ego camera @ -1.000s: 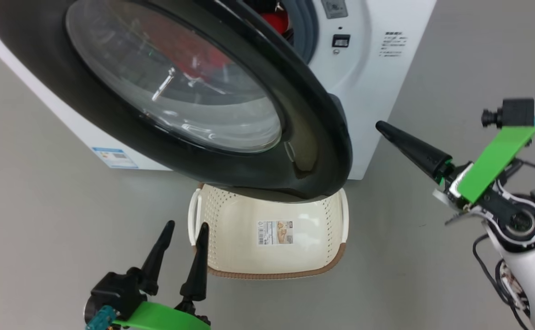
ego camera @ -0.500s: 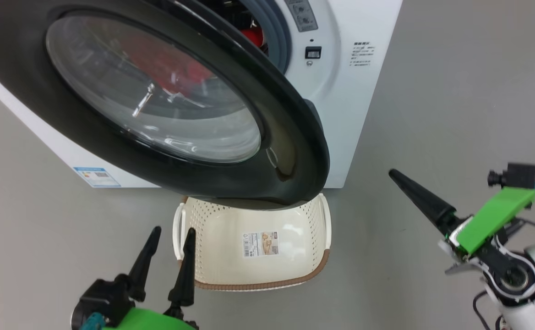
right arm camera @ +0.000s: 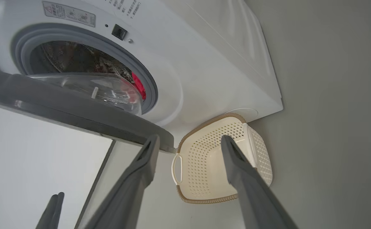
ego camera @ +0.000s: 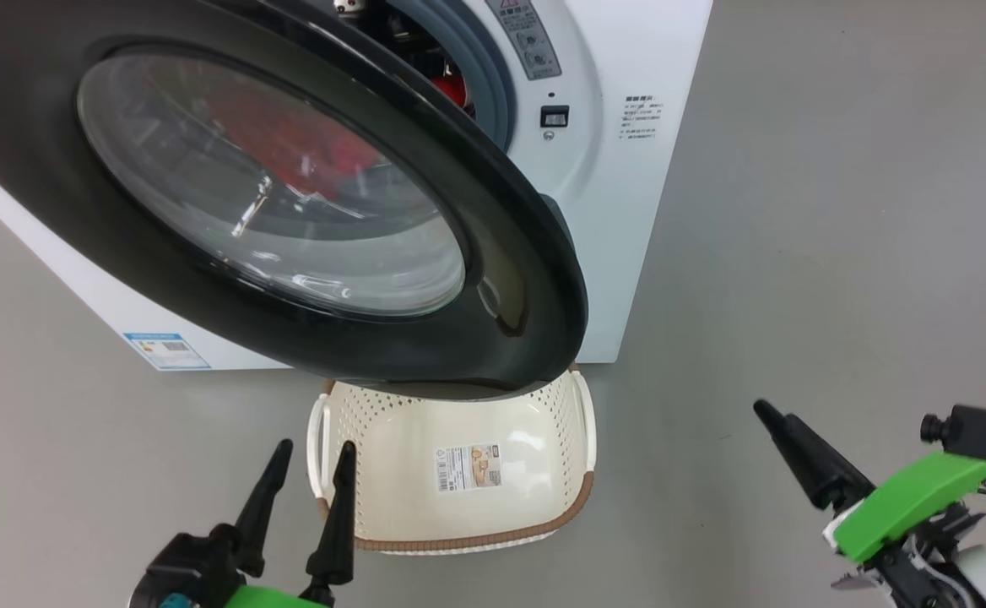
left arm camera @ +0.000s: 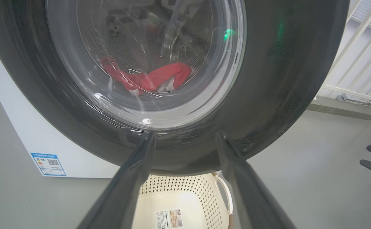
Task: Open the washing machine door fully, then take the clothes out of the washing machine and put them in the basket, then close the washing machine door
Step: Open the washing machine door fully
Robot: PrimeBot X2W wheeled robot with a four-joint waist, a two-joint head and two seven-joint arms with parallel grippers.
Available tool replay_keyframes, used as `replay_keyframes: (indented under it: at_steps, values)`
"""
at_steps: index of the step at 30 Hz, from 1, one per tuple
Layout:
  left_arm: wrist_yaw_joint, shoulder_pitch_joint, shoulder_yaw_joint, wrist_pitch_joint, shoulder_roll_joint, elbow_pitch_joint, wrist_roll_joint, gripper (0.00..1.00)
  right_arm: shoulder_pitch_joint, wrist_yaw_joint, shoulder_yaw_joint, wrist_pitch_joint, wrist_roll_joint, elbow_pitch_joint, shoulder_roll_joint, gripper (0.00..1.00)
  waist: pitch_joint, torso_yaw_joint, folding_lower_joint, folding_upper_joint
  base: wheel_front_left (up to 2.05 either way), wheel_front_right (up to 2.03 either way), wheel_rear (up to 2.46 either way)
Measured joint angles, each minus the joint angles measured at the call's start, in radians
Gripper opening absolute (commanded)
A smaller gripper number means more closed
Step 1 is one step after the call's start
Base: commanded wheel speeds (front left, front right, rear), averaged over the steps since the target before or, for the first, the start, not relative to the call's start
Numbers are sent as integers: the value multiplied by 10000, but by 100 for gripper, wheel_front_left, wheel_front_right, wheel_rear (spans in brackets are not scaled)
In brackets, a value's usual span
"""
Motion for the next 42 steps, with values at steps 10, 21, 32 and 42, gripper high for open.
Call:
replay_keyframes:
  at_steps: [10,21,32,42]
  values:
    - [-2,218,17,0,2,75,90,100,-16,0,1772,-3057,-1772,813,-617,100,-139,-87,0,0,0,0,0]
    - [2,243,61,0,4,90,104,100,-132,2,251,-3329,-5114,635,-201,100,-170,-145,0,0,0,0,0]
    - [2,313,73,0,4,90,105,100,894,10,-1831,-3346,-8138,-167,1012,100,-155,-74,0,0,0,0,0]
    - [10,313,75,0,4,88,163,100,1232,12,-2153,-3356,-8608,-253,1388,100,-121,-73,0,0,0,0,0]
